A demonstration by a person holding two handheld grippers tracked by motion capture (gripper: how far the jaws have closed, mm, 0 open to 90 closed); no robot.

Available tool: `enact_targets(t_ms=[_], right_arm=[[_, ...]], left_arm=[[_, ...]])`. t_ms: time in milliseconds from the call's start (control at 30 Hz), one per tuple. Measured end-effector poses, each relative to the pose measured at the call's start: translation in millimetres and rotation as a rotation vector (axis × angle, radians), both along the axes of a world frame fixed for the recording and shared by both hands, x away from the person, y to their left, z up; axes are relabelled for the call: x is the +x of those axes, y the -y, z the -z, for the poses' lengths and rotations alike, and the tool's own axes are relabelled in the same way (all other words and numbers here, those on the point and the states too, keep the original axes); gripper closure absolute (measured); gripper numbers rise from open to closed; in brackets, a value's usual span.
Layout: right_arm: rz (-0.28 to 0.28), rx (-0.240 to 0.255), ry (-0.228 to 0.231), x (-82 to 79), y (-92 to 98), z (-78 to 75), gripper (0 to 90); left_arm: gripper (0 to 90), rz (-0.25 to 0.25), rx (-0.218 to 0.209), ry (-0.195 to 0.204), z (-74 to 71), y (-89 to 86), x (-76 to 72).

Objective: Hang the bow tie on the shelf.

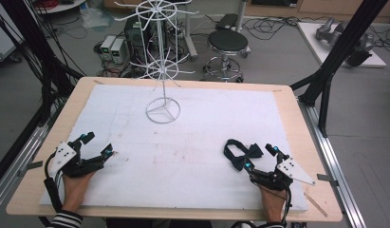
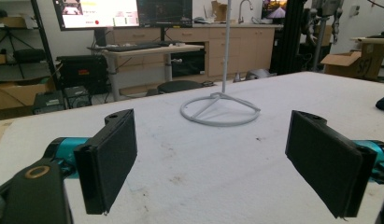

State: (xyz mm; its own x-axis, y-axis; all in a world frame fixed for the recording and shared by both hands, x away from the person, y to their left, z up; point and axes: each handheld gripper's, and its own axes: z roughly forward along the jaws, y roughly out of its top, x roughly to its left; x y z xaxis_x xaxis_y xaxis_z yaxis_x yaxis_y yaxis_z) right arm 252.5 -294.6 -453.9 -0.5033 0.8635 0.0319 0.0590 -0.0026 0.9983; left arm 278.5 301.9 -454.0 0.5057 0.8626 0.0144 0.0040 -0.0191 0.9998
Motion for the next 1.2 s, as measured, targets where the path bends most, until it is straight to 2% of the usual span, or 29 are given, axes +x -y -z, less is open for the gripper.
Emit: enact_targets(t_ms=[500, 733, 933, 1200], right_arm=[[0.001, 0.006, -0.006, 0.7, 0.3, -0.3, 6.7], [-0.007, -0.005, -0.031, 3.5, 0.4, -2.1, 6.7], [0.014, -0.032, -0.043, 4.2, 0.1, -8.2, 6.7], [-0.022, -0.068, -0.088, 7.5, -6.0, -26.8, 6.6]], left_arm=[[16.8, -0.005, -0.002, 0.012, 0.3, -0.4, -1.5], [16.8, -0.008, -0.01, 0.012, 0.4, -0.6, -1.2], [16.8, -0.009, -0.012, 0.011, 0.4, -0.9, -1.1], [16.7, -0.009, -0.01, 0.011, 0.3, -0.6, -1.3]])
